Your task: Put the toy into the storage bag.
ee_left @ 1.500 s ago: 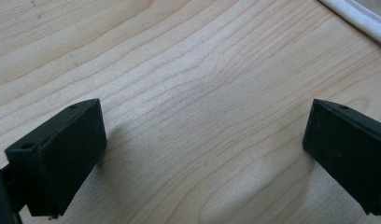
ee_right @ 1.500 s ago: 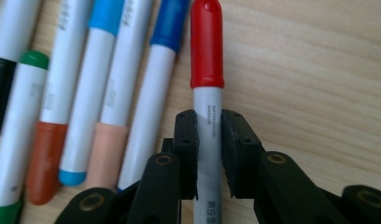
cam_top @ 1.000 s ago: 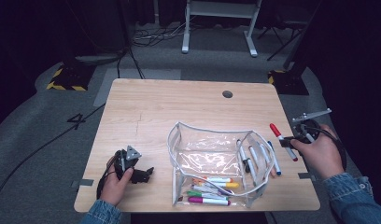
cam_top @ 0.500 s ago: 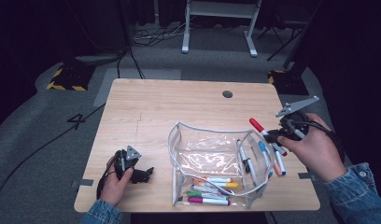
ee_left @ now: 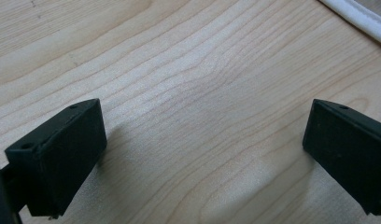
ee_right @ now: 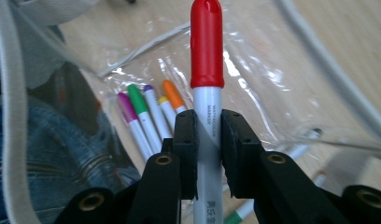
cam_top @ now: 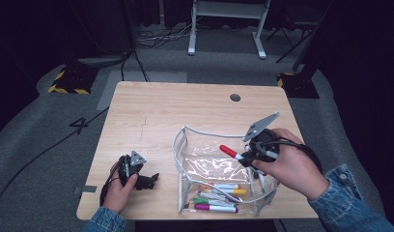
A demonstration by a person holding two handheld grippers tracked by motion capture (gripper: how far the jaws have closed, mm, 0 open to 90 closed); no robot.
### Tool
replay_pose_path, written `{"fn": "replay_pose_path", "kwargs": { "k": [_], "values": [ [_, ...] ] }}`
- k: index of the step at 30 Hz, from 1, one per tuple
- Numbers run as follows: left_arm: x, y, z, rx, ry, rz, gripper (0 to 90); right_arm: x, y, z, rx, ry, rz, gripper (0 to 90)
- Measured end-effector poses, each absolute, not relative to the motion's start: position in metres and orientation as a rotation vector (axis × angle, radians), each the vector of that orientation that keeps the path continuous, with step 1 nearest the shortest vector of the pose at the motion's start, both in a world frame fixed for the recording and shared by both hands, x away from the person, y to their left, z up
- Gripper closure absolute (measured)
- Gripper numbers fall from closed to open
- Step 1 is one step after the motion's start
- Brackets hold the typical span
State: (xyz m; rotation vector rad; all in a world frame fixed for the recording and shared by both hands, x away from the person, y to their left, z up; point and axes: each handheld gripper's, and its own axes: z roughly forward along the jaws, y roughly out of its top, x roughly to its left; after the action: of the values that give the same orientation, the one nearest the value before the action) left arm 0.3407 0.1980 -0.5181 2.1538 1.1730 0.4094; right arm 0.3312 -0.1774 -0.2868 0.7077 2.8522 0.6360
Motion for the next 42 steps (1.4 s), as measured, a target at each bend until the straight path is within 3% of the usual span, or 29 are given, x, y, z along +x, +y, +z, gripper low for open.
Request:
{"fn": "replay_pose_path", "kwargs": {
  "k": [17, 32, 42],
  "values": [
    [0.341, 0.198, -0.518, 2.154, 1.173, 0.409, 0.0, 0.339, -0.118, -0.341, 0.511, 3.102, 0.364, 76.9],
    [0.341, 0.198, -0.518, 2.154, 1.173, 0.41, 0.0, 0.351, -0.105, -0.402, 0.446, 3.229, 0.037, 76.9],
    [0.341, 0.198, -0.518, 2.154, 1.173, 0.409, 0.0, 0.349, -0.102, -0.411, 0.416, 3.253, -0.065, 76.8]
  ]
}}
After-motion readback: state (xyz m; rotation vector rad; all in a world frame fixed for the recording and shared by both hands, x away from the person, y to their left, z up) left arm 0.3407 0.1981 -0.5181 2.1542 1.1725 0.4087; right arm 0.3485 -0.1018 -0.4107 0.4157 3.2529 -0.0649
